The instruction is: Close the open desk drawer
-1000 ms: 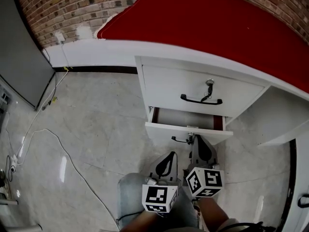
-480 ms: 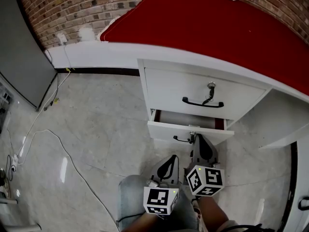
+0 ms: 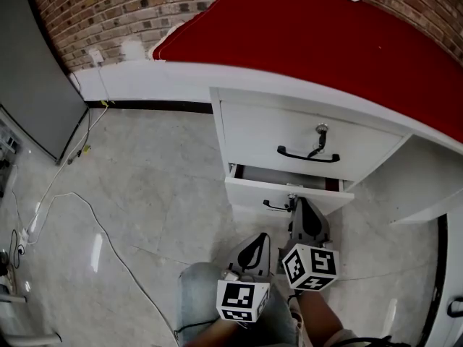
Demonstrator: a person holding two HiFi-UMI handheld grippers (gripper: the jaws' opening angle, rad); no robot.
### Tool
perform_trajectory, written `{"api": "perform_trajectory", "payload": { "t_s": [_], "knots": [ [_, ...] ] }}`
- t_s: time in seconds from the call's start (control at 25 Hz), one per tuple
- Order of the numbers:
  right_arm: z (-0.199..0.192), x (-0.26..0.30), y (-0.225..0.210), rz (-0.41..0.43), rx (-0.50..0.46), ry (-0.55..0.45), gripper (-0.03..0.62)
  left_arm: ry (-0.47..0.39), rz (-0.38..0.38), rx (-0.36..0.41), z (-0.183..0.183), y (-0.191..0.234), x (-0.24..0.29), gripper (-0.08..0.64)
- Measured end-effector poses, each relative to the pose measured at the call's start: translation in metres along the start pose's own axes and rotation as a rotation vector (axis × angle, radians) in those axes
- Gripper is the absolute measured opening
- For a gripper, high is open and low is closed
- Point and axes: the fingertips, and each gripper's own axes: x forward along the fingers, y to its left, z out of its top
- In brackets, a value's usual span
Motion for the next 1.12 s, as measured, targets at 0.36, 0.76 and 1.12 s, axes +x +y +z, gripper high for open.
{"api": "perform_trajectory", "payload": {
  "t_s": [0.36,0.76,1.12],
  "knots": [
    [0.001,0.009,-0.002,0.002,-0.006,0.000,-0.002,0.002,-0.003,0.009,-0.002,0.001,0.002,0.008],
    [0.002,0.015,-0.003,0.002,-0.022,-0.003,-0.002,-0.004,0.002,0.005,-0.002,0.003,0.001,0.008],
    [0.005,0.023,-0.006,0.002,-0.038,-0.002,-0.002,-0.004,0.000,0.007,-0.005,0.001,0.000,0.008]
  ]
}}
